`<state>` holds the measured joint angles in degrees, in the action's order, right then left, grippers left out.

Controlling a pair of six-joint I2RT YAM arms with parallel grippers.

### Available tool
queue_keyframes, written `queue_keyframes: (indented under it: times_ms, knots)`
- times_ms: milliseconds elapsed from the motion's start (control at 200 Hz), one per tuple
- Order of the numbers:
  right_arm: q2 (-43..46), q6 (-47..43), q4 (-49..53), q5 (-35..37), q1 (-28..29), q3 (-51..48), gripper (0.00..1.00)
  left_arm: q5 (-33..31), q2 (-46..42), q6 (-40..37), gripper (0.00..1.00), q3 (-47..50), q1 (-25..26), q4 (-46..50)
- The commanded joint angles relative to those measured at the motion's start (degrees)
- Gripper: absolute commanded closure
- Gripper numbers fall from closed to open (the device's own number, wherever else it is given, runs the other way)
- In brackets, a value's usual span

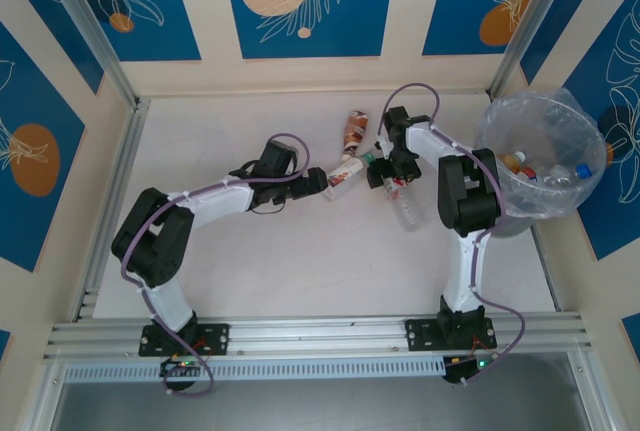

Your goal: Put the plastic bottles in the bin

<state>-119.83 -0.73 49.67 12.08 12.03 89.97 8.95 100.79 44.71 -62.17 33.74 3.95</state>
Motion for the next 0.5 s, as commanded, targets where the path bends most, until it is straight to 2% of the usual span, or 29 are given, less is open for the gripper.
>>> queue_keyframes:
  times_ms: [0,125,495]
  knots:
    - [2.7,1.6,0.4,-0.6,-1.2,-1.5,0.21,0.7,0.3,0.3,0.00,-1.1,-0.7,1.0]
    - [4.4,2.9,-0.6,-2.2,-1.9,-3.0,0.30,0.8,0.6,0.5,0.00,-1.1,-0.8,0.9]
    - [6.0,4.7,-1.1,-3.9,-2.9,-3.5,0.39,0.5,0.4,0.7,0.00,-0.6,-0.7,0.9]
